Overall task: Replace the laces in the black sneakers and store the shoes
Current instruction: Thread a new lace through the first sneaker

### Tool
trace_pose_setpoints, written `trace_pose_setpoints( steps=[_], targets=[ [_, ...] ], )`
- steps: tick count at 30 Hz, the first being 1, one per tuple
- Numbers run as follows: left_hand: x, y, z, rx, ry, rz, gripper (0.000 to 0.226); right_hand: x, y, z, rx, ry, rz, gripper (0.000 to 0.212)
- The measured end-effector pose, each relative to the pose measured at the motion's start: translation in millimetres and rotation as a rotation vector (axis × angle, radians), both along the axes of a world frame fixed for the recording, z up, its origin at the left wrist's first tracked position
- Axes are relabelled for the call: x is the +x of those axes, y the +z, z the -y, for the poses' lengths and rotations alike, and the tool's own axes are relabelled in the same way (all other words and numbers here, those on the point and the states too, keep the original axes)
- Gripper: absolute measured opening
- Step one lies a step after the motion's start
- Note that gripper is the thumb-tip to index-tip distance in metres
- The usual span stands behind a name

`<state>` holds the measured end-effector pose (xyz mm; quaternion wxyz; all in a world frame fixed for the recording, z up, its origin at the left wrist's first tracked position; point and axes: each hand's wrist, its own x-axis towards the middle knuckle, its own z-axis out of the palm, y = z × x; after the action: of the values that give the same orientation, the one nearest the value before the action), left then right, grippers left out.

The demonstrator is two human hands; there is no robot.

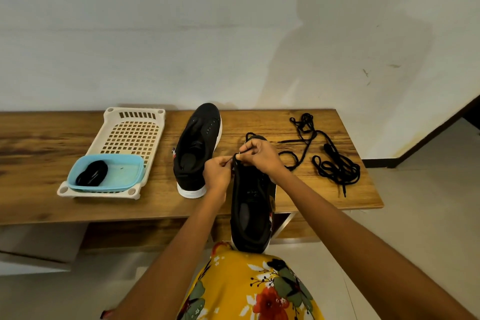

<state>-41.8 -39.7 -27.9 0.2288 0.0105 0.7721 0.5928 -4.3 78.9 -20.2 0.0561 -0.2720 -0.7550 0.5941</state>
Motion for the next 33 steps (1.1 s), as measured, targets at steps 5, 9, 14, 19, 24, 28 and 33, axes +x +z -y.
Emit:
trace_pose_setpoints(
  steps=[5,9,14,19,24,28,33],
  targets=[
    [7,1,-1,-0.305,-0.108,-0.279,0.013,0,6,-7,0.036,0.119,0.042,0.013],
    [11,14,-5,-0.387,-0.089,-0.444,0.005,-7,19,-7,0.411,0.414,0.097,0.025],
    [7,3,-4,-0.169,-0.053,-0.355,0.01,-17,39,-13,0.415,0.525,0.228,0.023],
    [10,-2,-8,0.144,0.033,-0.192,0.009,-25,50,-13,0.678,0.658,0.301,0.019],
    [8,-6,-9,0.3,0.022,-0.051,0.014,-29,69,3,0.436,0.357,0.007,0.007],
    [2,-4,-8,0.094,-0.161,-0.195,0.017,-58,150,1,-0.108,-0.006,-0.354,0.003],
    [-3,0,-3,-0.003,-0.124,-0.274,0.027,-67,218,-21,-0.205,-0.122,-0.637,0.007]
  ],
)
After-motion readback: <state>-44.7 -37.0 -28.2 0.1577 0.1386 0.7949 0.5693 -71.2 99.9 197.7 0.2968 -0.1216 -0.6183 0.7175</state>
